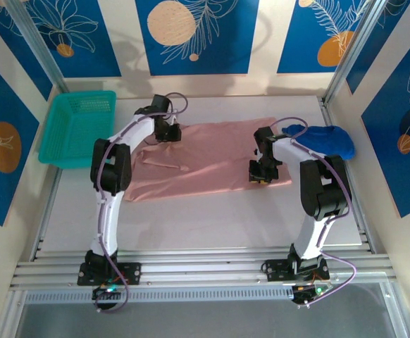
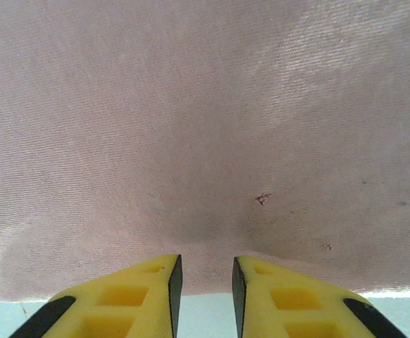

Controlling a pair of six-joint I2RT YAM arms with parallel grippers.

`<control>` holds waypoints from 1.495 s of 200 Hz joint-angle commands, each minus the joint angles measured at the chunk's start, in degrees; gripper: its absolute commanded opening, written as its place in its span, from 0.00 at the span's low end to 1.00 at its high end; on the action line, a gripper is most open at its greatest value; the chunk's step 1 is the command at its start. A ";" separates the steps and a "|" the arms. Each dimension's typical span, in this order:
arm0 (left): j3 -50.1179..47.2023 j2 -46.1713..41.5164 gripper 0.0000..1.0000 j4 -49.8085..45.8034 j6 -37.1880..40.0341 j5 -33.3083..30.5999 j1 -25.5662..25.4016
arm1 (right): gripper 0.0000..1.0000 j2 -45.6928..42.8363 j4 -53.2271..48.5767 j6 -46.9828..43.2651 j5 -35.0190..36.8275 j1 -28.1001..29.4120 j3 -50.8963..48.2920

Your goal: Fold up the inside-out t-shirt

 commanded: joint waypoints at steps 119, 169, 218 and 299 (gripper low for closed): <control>-31.05 -22.40 0.50 7.72 -1.04 -7.16 5.97 | 0.28 -0.45 0.05 -1.18 -1.00 -0.16 0.32; -23.86 -15.40 0.52 3.74 3.62 -5.68 6.00 | 0.28 -0.81 -0.01 -1.31 -0.75 -0.20 -0.04; -20.89 -11.52 0.52 4.27 5.21 -1.31 4.97 | 0.28 -0.62 -0.28 -1.38 -0.78 -0.25 0.31; -18.75 -9.22 0.44 4.01 6.61 1.09 2.63 | 0.28 0.28 0.08 -1.40 -0.91 -0.25 0.21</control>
